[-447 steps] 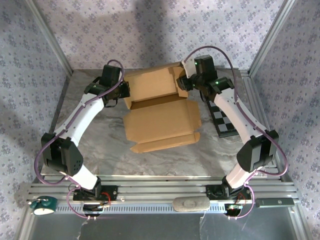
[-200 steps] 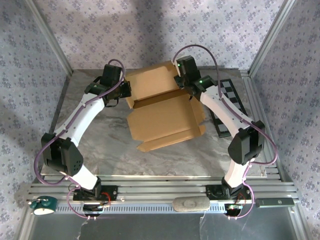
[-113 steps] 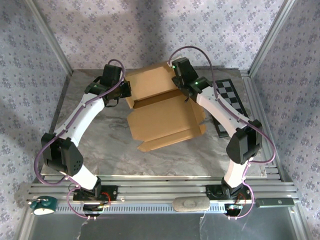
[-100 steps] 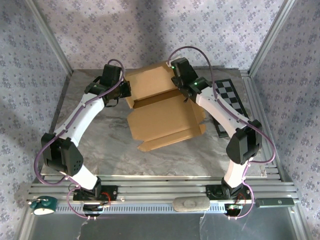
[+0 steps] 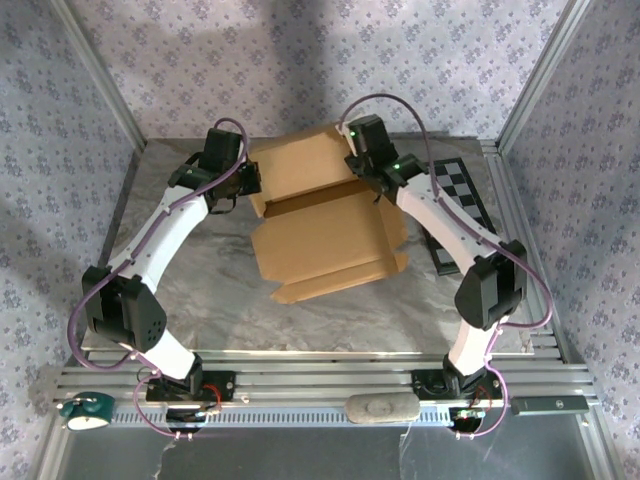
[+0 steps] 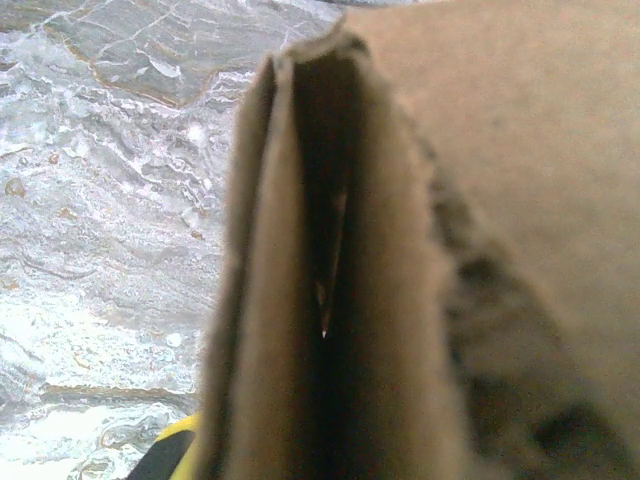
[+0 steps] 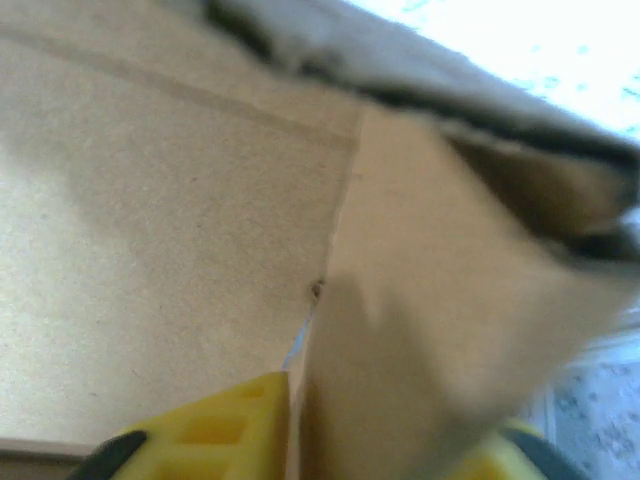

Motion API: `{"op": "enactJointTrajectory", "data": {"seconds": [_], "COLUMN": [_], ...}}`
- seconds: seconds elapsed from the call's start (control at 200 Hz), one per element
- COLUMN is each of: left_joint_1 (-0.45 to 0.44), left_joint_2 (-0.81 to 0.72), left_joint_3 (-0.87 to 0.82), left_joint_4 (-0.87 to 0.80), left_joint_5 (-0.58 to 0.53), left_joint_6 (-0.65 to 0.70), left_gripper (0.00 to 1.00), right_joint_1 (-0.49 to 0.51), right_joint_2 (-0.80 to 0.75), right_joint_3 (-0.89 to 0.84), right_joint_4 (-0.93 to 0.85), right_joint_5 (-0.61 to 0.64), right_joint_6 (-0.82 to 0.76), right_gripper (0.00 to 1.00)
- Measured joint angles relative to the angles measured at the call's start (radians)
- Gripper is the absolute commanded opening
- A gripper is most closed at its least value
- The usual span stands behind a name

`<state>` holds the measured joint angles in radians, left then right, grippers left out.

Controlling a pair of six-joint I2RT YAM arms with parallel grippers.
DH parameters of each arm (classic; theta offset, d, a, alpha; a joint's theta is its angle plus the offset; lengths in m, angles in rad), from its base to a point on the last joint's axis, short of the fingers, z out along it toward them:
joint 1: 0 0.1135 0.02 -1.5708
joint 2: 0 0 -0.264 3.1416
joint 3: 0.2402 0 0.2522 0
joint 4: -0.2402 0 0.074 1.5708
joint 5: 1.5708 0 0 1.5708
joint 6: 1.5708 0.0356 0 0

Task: Fold the paper box

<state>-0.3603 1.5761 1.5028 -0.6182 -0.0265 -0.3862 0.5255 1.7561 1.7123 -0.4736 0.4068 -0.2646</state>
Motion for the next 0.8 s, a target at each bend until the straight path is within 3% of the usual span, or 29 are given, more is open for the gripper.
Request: {"op": "enactJointTrajectory", "data": {"seconds": [0.085, 0.26, 0.8], "left_joint_1": [0.0, 0.0, 0.0], "left_joint_2": [0.0, 0.0, 0.0], "left_joint_3": [0.002, 0.006, 0.01], "left_joint_4": [-0.002, -0.003, -0.008], "left_joint_5": [0.003, 0.01, 0.01], "left_joint_6": [0.0, 0.0, 0.0], "left_gripper": [0.0, 0.0, 0.0], "right_joint_1": [-0.043, -0.081, -0.105], "right_joint_2": [-0.039, -0.119, -0.187], "right_joint_3": [-0.023, -0.029, -0.095], "right_joint_4": [-0.024, -0.038, -0.035], "right_joint_5": [-0.135, -0.287, -0.352], "right_joint_6": [0.029, 0.051, 0.129], "right_gripper": [0.5, 0.51, 0.52]}}
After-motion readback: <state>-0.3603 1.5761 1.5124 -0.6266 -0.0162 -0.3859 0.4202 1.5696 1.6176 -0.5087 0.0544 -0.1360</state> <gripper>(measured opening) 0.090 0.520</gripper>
